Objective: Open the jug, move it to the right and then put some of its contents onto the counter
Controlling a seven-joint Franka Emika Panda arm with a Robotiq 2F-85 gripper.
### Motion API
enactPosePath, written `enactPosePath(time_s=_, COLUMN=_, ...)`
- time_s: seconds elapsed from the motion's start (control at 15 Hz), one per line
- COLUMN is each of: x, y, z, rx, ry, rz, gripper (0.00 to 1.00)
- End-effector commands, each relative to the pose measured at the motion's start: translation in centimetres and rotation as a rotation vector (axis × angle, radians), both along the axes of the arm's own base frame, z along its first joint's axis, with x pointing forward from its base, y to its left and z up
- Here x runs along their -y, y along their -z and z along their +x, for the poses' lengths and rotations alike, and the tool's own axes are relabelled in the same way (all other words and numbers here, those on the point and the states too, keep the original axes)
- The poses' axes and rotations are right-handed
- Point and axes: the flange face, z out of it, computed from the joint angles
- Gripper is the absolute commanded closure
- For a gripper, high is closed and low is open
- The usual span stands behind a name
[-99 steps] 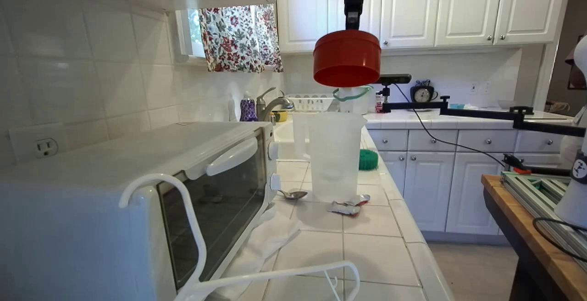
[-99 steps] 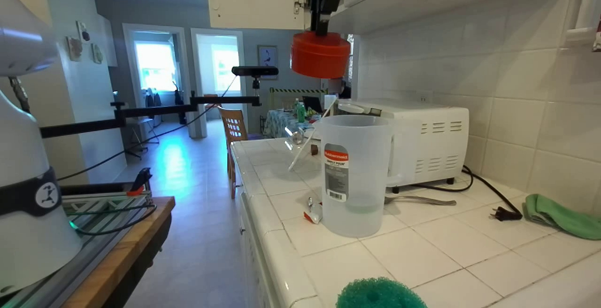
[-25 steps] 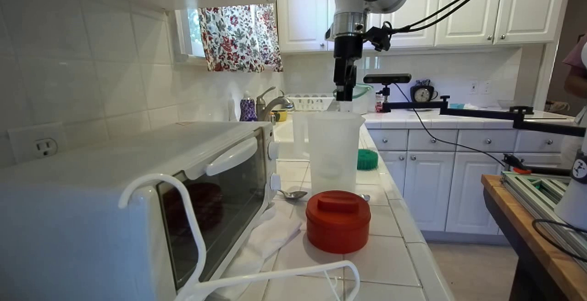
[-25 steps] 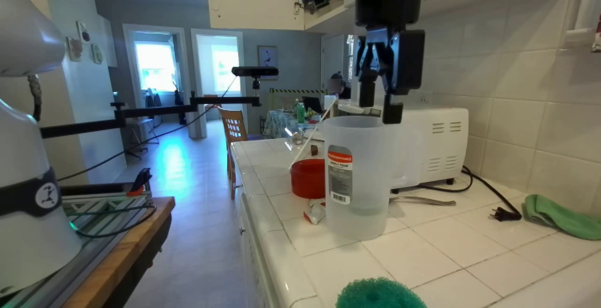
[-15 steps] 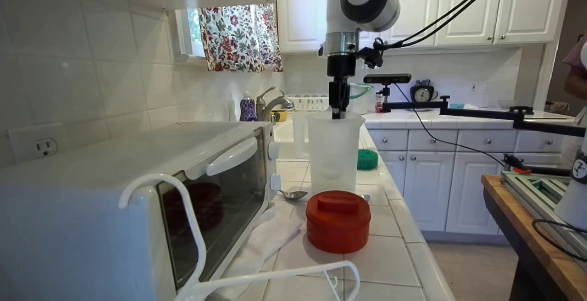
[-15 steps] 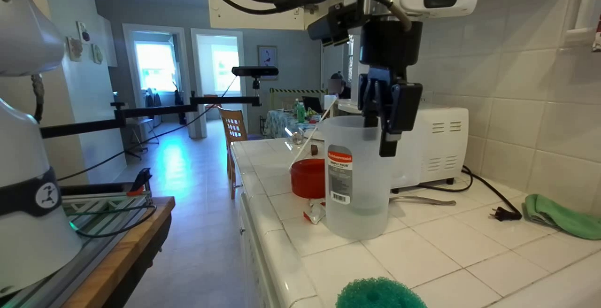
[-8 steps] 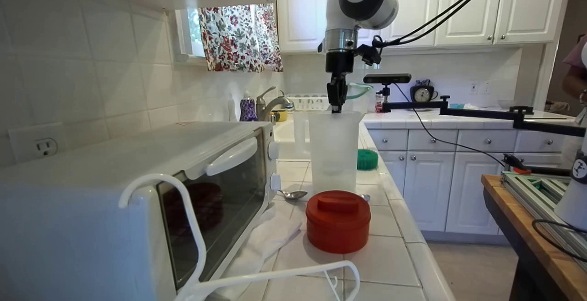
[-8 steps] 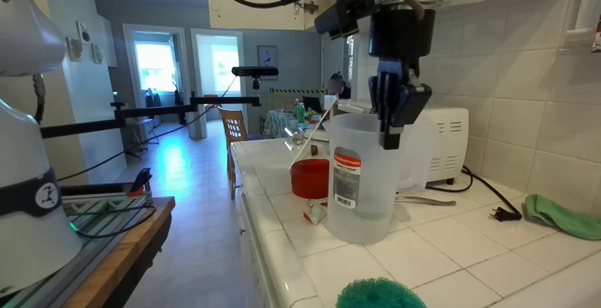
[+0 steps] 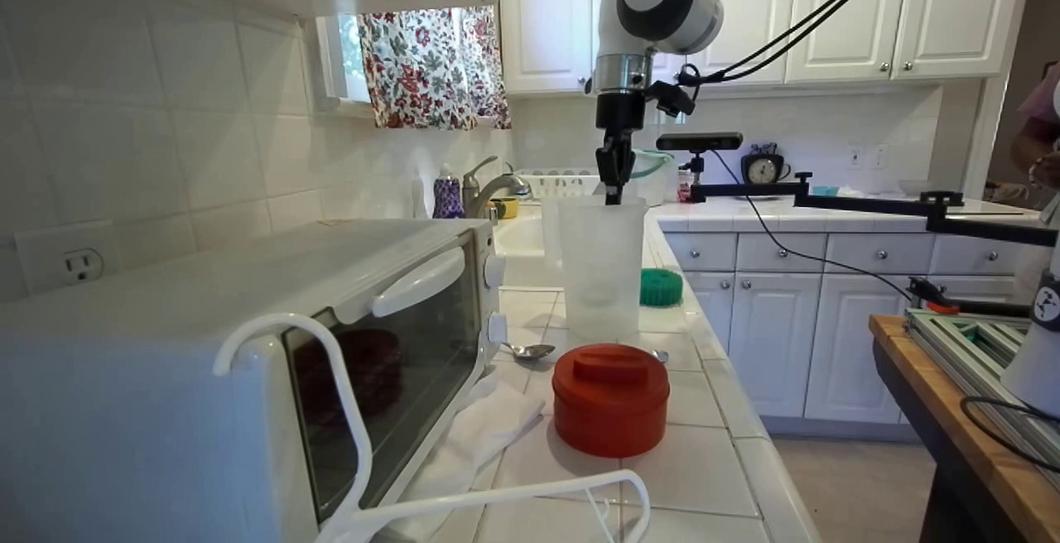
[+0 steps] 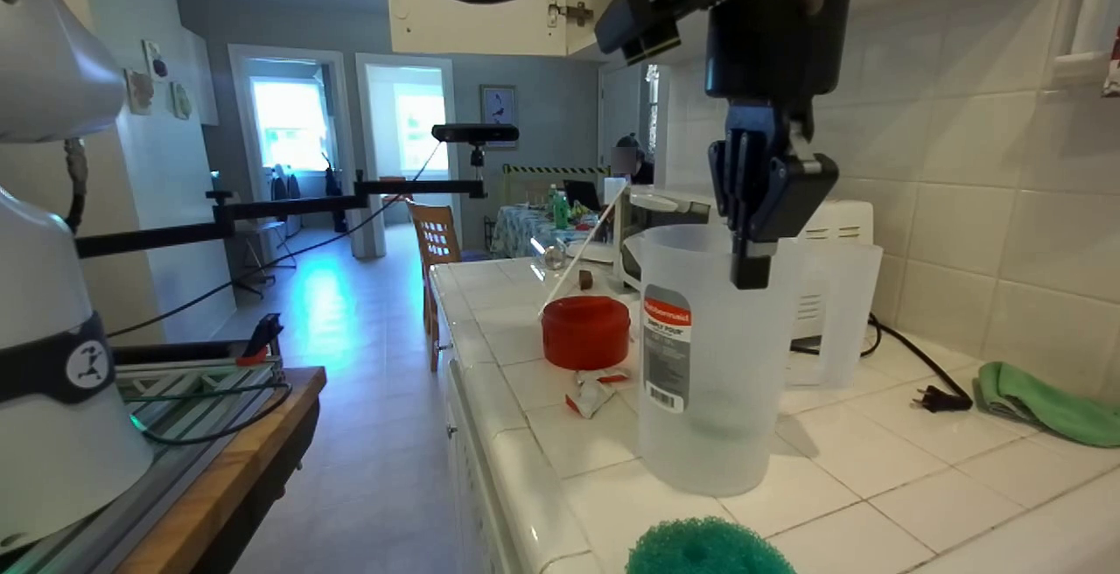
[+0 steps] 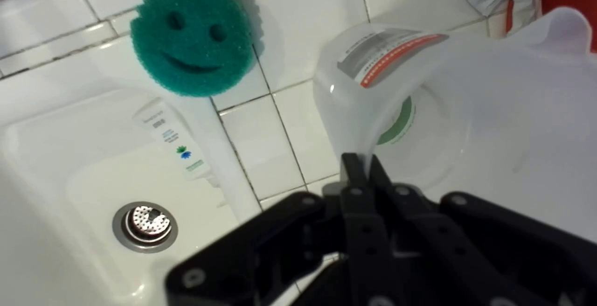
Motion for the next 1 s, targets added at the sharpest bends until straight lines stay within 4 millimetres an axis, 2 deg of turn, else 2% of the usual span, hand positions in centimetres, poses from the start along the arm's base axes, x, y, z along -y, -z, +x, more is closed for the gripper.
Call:
enactPosePath(time_s=0.0, x=1.8, y=-0.2, z=0.1, rx=0.011, ry=0.055, rz=-0.005, gripper=0.99)
enactPosePath(time_s=0.13, x=2.8, y=-0.1, z=-0.2, rx=0.013, ry=0.077, rz=-0.008, gripper=0.99)
enactPosePath(time_s=0.33, x=3.2, y=0.1, z=-0.2, rx=0.008, ry=0.096, rz=-0.003, gripper=0.99)
enactPosePath(time_s=0.4, x=3.1, y=0.1, z=-0.1, rx=0.006, ry=0.101, rz=-0.001, gripper=0.71)
enactPosePath(time_s=0.53, x=2.9, y=0.1, z=0.0, rx=0.006, ry=0.108, rz=0.001, gripper=0.65)
enactPosePath(time_s=0.73, x=2.7, y=-0.5, z=0.1, rx=0.011, ry=0.117, rz=0.004, gripper=0.42)
enactPosePath(time_s=0.93, x=2.7, y=-2.2, z=-0.3, rx=0.02, ry=0.12, rz=0.001, gripper=0.2)
